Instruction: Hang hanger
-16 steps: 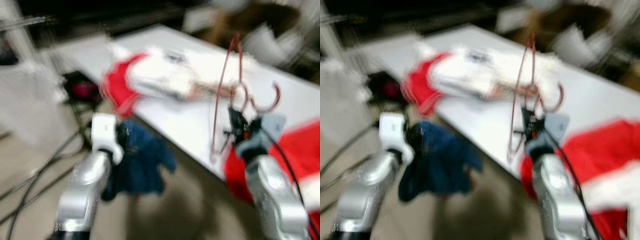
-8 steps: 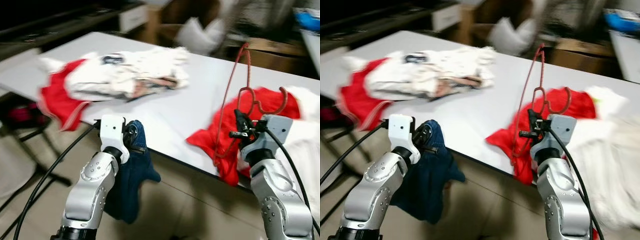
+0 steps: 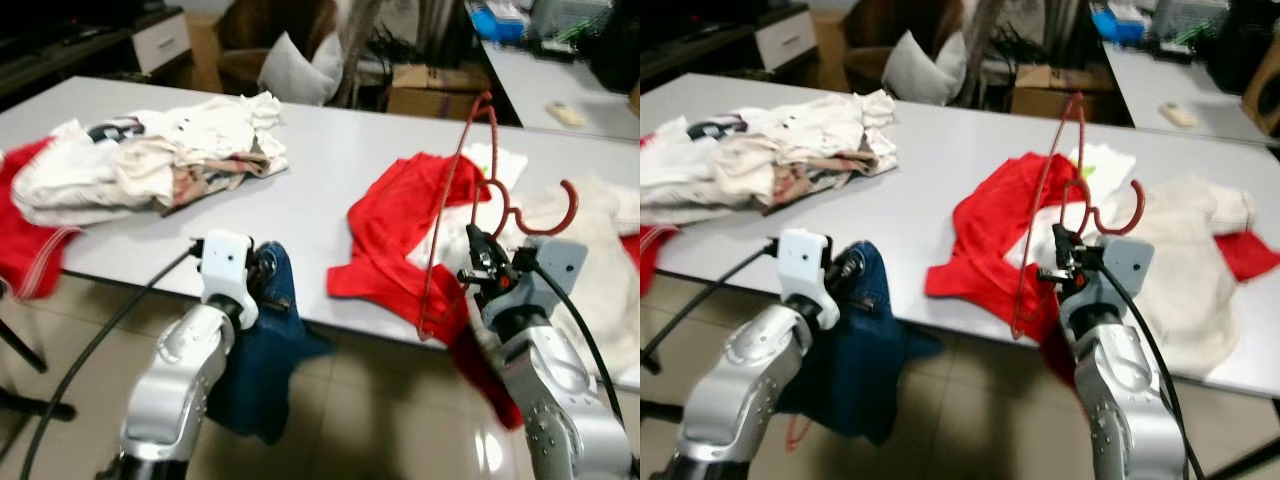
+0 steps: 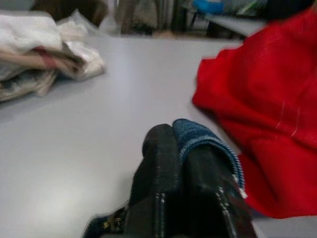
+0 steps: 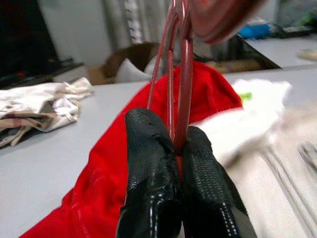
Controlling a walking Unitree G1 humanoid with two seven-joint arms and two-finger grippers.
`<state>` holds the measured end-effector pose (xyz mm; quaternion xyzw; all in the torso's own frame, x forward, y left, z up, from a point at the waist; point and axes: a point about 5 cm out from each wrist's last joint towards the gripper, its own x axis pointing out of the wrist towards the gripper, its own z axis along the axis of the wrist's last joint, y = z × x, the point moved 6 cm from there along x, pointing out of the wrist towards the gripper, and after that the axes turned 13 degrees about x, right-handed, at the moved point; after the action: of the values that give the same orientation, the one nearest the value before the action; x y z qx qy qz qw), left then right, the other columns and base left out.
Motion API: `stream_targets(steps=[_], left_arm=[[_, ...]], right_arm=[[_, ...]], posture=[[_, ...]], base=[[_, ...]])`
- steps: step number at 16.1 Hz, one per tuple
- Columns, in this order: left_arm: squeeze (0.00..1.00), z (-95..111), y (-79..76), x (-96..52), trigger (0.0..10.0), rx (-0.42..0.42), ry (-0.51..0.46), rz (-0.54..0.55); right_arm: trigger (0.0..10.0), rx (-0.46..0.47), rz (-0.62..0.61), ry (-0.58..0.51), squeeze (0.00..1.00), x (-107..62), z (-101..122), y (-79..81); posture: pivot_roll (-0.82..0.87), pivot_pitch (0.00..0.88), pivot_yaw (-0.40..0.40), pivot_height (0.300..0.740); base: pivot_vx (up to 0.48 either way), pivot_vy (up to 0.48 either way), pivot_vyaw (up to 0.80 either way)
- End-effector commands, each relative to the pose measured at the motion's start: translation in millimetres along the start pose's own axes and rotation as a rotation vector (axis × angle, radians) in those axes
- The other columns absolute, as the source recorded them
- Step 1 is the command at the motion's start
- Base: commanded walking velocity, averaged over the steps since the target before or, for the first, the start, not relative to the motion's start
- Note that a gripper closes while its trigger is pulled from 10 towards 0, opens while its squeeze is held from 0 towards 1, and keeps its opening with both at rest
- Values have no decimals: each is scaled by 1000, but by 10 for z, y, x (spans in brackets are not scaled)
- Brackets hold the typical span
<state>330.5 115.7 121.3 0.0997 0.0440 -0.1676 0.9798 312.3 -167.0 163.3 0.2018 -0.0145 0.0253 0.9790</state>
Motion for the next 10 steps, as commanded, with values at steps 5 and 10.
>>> stream_targets(steps=[5, 10], left_arm=[[0, 153, 2, 58, 10000, 23, -52, -22], [0, 123, 98, 51, 10000, 44, -39, 15]], right_arm=[[10000, 8, -13, 13, 0, -68, -10, -24], [10000, -45, 64, 54, 0, -94, -47, 125]], posture=[[-122, 0, 38, 740], [-121, 0, 33, 740]], base=[[0, 472, -678], [0, -78, 0]])
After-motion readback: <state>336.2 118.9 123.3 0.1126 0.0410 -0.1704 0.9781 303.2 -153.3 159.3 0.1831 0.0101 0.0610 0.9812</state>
